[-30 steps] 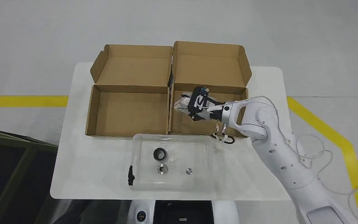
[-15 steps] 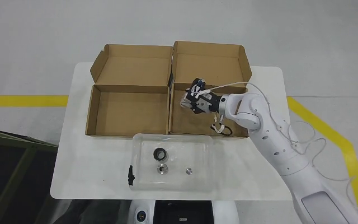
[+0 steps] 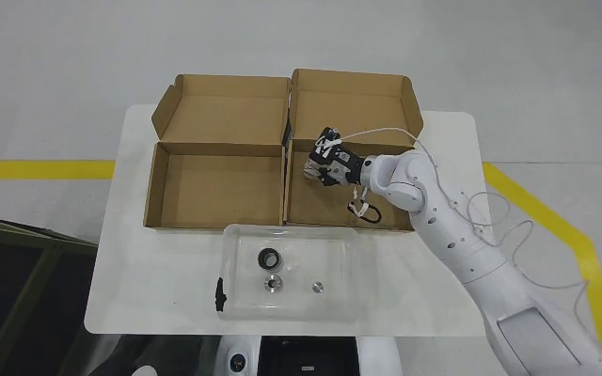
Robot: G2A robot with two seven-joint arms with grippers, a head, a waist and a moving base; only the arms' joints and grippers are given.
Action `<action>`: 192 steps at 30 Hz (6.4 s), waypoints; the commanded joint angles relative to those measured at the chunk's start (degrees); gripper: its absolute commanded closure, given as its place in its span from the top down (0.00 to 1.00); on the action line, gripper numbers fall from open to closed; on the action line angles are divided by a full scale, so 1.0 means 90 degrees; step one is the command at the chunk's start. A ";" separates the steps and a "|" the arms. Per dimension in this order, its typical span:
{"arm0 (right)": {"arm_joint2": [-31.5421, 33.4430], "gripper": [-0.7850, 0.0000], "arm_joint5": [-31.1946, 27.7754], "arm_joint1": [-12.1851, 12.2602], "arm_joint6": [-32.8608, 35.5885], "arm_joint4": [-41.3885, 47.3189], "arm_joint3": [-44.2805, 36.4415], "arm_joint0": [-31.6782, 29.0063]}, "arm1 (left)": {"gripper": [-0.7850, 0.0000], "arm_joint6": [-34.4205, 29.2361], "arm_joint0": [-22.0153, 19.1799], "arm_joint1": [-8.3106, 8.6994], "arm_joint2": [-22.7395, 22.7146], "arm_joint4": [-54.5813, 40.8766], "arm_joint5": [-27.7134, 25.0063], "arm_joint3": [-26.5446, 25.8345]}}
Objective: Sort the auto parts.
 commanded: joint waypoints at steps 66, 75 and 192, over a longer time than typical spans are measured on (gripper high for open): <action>0.1524 0.89 -0.1175 0.0973 0.2192 -0.0784 -0.5550 -0.4320 | 1.00 0.0000 0.0000 0.0000 0.0000 0.0000 0.0000 0.0000; 0.1242 0.91 -0.1090 0.1022 0.2437 -0.1159 -0.5549 -0.4461 | 1.00 0.0000 0.0000 0.0000 0.0000 0.0000 0.0000 0.0000; 0.1116 0.00 0.0025 0.0973 0.0412 -0.2017 -0.5611 -0.3035 | 1.00 0.0000 0.0000 0.0000 0.0000 0.0000 0.0000 0.0000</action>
